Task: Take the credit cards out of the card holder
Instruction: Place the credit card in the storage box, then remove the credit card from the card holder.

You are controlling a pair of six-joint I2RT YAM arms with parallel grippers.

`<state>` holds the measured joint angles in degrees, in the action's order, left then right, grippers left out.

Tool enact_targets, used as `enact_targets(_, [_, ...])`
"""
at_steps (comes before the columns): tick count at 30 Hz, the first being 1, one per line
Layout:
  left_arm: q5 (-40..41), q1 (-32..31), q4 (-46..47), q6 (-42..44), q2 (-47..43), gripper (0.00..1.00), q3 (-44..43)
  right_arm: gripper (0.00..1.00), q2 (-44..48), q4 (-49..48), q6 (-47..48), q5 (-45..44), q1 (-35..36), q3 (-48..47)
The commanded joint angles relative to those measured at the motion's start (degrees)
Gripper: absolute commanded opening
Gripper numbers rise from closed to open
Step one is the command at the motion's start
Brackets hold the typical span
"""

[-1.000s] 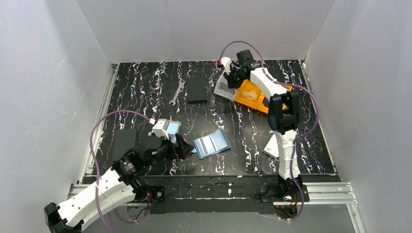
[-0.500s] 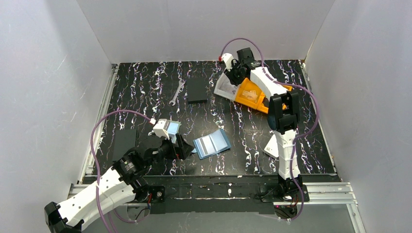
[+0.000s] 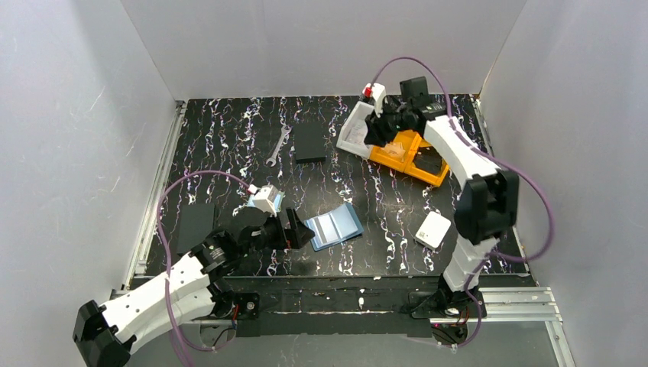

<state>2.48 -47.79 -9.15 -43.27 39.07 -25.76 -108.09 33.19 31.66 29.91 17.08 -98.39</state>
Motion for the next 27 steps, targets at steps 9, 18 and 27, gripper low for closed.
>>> enact_targets(9, [-9.99, 0.13, 13.09, -9.37, 13.47, 0.86, -0.57, 0.46, 19.33, 2.89, -4.92, 30.01, 3.49, 28.87])
enact_targets(18, [-11.40, 0.11, 17.18, -12.41, 24.12, 0.66, -2.32, 0.21, 23.65, -21.29, -24.78, 17.71, 14.52, 46.22])
enact_targets(27, [-10.61, 0.09, 17.10, -15.23, 34.32, 0.31, -6.36, 0.13, 23.03, -32.66, -35.49, 8.26, 16.22, 53.36])
